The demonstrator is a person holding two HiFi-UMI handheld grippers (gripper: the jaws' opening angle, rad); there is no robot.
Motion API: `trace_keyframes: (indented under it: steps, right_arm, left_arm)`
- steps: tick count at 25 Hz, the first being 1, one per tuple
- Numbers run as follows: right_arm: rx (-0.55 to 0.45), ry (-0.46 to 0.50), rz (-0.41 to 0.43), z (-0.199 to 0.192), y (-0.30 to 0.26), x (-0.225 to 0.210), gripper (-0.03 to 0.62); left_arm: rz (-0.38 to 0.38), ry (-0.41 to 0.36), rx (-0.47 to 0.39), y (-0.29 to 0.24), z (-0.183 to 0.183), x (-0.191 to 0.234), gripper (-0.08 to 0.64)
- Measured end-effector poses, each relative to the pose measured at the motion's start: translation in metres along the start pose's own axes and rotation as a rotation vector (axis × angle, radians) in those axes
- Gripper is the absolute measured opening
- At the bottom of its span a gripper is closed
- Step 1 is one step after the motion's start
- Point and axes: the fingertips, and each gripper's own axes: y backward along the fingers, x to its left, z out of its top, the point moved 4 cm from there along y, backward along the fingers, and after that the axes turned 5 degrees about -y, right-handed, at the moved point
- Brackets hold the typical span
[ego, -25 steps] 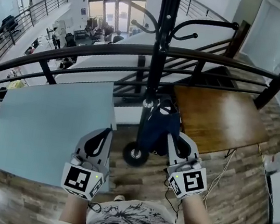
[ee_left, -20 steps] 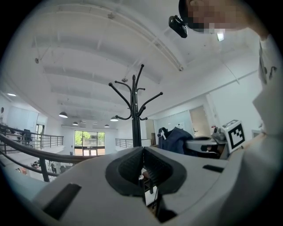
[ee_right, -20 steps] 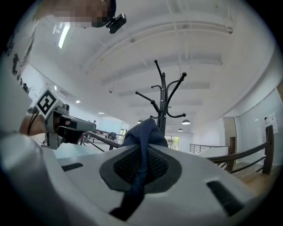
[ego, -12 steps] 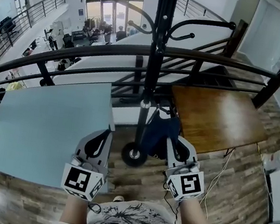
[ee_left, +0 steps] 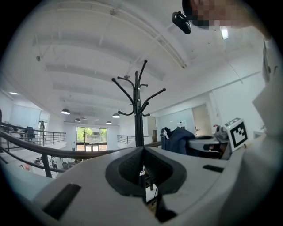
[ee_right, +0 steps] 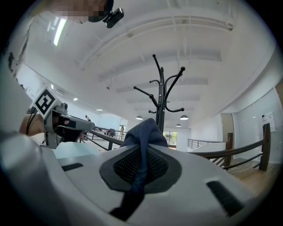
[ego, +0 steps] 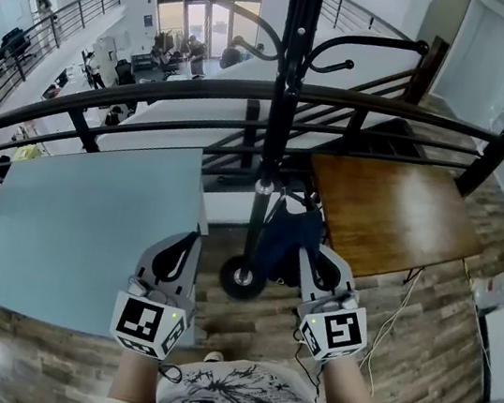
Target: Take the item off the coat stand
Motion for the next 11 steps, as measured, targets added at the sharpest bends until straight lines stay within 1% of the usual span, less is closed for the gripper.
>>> trace_keyframes:
  steps: [6, 11]
  right_arm:
    - [-0.005, 0.005, 0.005, 0.0030, 0.0002, 0.0037, 0.002]
    - [-0.003, -0.005, -0.002, 0.0009, 0.0010, 0.0015, 0.002]
  left_arm:
    - [0.000, -0.001, -0.007, 0.0032, -0.0055, 0.0014, 0.005]
    - [0.009, 0.010, 0.009, 0.0033, -0.0040, 0.0014, 0.005]
